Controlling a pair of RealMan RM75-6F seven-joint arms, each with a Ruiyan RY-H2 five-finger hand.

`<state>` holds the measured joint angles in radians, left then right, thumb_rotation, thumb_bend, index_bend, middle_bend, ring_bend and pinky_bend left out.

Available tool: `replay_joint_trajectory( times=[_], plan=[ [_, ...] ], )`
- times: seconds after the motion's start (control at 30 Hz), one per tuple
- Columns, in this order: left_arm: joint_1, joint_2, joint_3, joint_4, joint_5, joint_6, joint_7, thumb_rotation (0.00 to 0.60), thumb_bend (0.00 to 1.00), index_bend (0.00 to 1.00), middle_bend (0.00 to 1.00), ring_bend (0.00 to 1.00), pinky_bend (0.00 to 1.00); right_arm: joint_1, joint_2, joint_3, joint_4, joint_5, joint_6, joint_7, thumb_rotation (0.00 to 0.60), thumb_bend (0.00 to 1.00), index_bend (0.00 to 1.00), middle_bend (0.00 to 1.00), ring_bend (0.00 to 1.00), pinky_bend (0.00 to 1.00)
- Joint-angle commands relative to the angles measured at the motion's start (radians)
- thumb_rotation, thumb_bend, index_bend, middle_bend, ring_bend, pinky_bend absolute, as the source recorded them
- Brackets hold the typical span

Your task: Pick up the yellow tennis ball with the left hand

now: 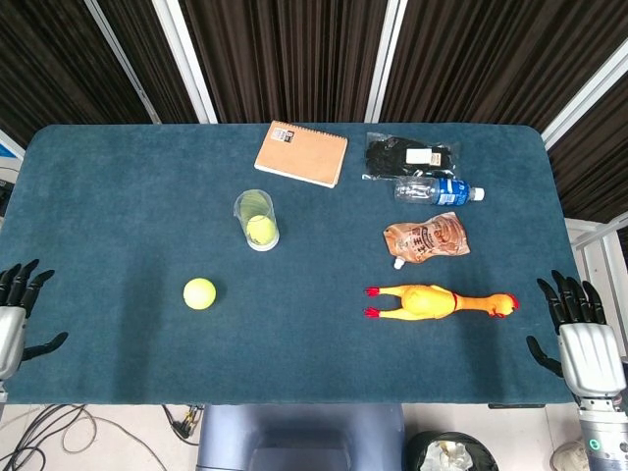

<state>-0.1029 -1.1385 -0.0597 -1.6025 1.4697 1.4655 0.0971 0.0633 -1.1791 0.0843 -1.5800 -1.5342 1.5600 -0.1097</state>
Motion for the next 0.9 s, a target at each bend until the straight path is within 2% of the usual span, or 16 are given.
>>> replay_joint_trajectory(
  times=[0.03, 0.27, 0.37, 0.67, 0.9],
  plan=[
    [-0.043, 0.0, 0.007, 0.008, 0.018, -0.07, -0.034, 0.6, 0.1, 0.16, 0.07, 0.04, 0.13, -0.001, 0.0, 0.001, -0.003, 0.002, 0.001, -0.002, 0.6, 0.35, 0.11, 0.0, 0.01, 0.0],
    [-0.212, 0.034, -0.033, -0.03, -0.032, -0.342, -0.079, 0.6, 0.1, 0.16, 0.11, 0.09, 0.19, -0.002, -0.004, 0.001, -0.005, 0.001, 0.004, -0.014, 0.6, 0.35, 0.11, 0.0, 0.01, 0.0],
    [-0.28, 0.025, -0.054, -0.03, -0.066, -0.432, -0.03, 0.6, 0.1, 0.18, 0.11, 0.09, 0.19, -0.002, -0.008, 0.001, -0.004, 0.007, -0.001, -0.021, 0.6, 0.35, 0.11, 0.0, 0.01, 0.0],
    [-0.41, -0.086, -0.088, -0.014, -0.175, -0.551, 0.195, 0.6, 0.1, 0.19, 0.13, 0.09, 0.19, 0.002, -0.014, 0.003, -0.001, 0.023, -0.018, -0.032, 0.6, 0.35, 0.11, 0.0, 0.01, 0.0],
    [-0.483, -0.151, -0.093, 0.009, -0.271, -0.63, 0.262, 0.6, 0.1, 0.21, 0.19, 0.15, 0.23, 0.004, -0.018, 0.006, 0.0, 0.035, -0.025, -0.041, 0.6, 0.35, 0.11, 0.0, 0.01, 0.0]
  ],
)
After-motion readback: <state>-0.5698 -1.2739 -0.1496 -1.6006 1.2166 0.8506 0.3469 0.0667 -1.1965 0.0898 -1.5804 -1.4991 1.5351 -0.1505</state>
